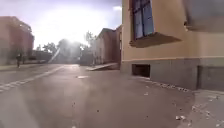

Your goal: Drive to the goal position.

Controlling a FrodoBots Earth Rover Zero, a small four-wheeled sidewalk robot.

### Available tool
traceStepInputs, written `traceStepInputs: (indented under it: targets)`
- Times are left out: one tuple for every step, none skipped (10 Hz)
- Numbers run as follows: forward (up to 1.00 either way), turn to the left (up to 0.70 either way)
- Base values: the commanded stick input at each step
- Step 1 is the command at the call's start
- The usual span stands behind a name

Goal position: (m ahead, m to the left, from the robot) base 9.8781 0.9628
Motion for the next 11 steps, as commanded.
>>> traceStepInputs:
  targets:
    - [0.7, 0.11]
    - [0.7, 0.14]
    - [0.7, 0.14]
    - [0.7, 0.14]
    - [0.7, 0.14]
    - [0.7, 0.14]
    - [0.7, 0.14]
    - [0.7, 0.14]
    - [0.7, 0.14]
    - [0.7, 0.14]
    - [0.7, 0.14]
